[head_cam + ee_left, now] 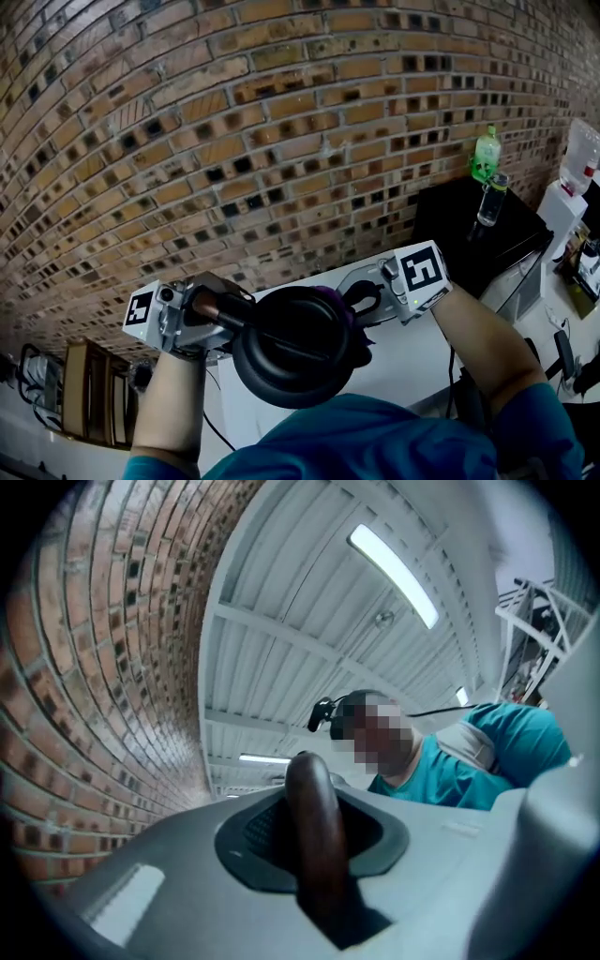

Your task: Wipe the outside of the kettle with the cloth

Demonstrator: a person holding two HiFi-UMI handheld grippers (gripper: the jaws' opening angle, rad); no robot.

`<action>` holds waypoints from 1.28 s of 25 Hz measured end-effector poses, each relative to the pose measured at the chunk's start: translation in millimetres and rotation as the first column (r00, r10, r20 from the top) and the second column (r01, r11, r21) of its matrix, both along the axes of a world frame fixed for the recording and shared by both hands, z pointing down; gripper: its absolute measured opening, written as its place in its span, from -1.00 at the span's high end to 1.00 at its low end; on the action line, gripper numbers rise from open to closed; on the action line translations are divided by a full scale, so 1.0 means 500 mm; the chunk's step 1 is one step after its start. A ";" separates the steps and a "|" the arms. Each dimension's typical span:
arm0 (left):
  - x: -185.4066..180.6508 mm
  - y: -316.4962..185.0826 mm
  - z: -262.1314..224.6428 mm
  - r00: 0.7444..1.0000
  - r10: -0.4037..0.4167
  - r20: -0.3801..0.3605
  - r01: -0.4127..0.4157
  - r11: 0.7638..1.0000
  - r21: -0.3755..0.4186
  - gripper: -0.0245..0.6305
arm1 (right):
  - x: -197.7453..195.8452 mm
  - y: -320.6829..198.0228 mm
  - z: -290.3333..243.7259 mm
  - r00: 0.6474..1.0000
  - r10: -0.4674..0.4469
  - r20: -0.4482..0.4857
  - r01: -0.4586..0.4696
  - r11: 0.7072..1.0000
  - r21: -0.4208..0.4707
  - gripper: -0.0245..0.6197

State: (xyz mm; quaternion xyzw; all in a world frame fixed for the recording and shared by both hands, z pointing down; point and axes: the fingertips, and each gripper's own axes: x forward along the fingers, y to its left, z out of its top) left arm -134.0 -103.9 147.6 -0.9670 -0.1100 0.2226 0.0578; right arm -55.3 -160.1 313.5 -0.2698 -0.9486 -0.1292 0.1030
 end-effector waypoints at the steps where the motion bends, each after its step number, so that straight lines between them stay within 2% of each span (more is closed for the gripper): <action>1: 0.001 -0.013 0.007 0.997 -0.069 0.027 0.069 0.998 0.002 0.63 | 0.016 -0.020 -0.017 0.998 0.055 0.030 -0.055 0.998 0.009 0.72; 3: 0.002 -0.045 0.033 0.970 -0.220 0.100 0.218 0.975 0.032 0.64 | 0.049 -0.060 -0.066 0.980 0.181 0.082 -0.184 0.982 0.038 0.72; 5: -0.002 -0.083 0.068 0.923 -0.343 0.172 0.337 0.939 0.066 0.63 | 0.078 -0.095 -0.127 0.951 0.284 0.124 -0.296 0.951 0.093 0.72; 8: 0.005 -0.123 0.113 0.866 -0.430 0.254 0.432 0.901 0.052 0.64 | 0.093 -0.121 -0.210 0.923 0.360 0.134 -0.380 0.908 0.176 0.72; 12: 0.038 -0.156 0.159 0.793 -0.496 0.355 0.507 0.859 0.067 0.64 | 0.060 -0.123 -0.208 0.907 0.420 -0.036 -0.383 0.858 0.343 0.72; 14: 0.062 -0.168 0.175 0.748 -0.524 0.407 0.536 0.839 0.095 0.64 | 0.038 -0.122 -0.176 0.903 0.417 -0.106 -0.336 0.838 0.430 0.72; 16: 0.070 -0.184 0.187 0.713 -0.546 0.441 0.573 0.815 0.082 0.64 | 0.027 -0.122 -0.144 0.895 0.422 -0.148 -0.302 0.814 0.497 0.72; 18: 0.060 -0.199 0.195 0.699 -0.555 0.450 0.606 0.795 0.039 0.64 | 0.027 -0.119 -0.128 0.886 0.435 -0.159 -0.299 0.799 0.521 0.72; 20: 0.047 -0.208 0.201 0.688 -0.565 0.455 0.630 0.776 0.011 0.64 | 0.030 -0.109 -0.117 0.885 0.433 -0.170 -0.288 0.797 0.531 0.72; 24: 0.028 -0.218 0.220 0.656 -0.589 0.472 0.665 0.747 0.008 0.64 | 0.042 -0.082 -0.082 0.882 0.422 -0.209 -0.254 0.800 0.543 0.72; 26: 0.030 -0.215 0.230 0.649 -0.587 0.484 0.663 0.748 0.019 0.64 | 0.047 -0.077 -0.067 0.886 0.416 -0.205 -0.260 0.812 0.523 0.72; 29: 0.030 -0.215 0.240 0.655 -0.575 0.491 0.659 0.752 0.003 0.64 | 0.063 -0.066 -0.051 0.891 0.400 -0.215 -0.257 0.835 0.487 0.72; 32: 0.006 -0.219 0.233 0.661 -0.590 0.463 0.681 0.732 -0.039 0.64 | 0.087 -0.050 -0.055 0.913 0.358 -0.197 -0.256 0.877 0.407 0.72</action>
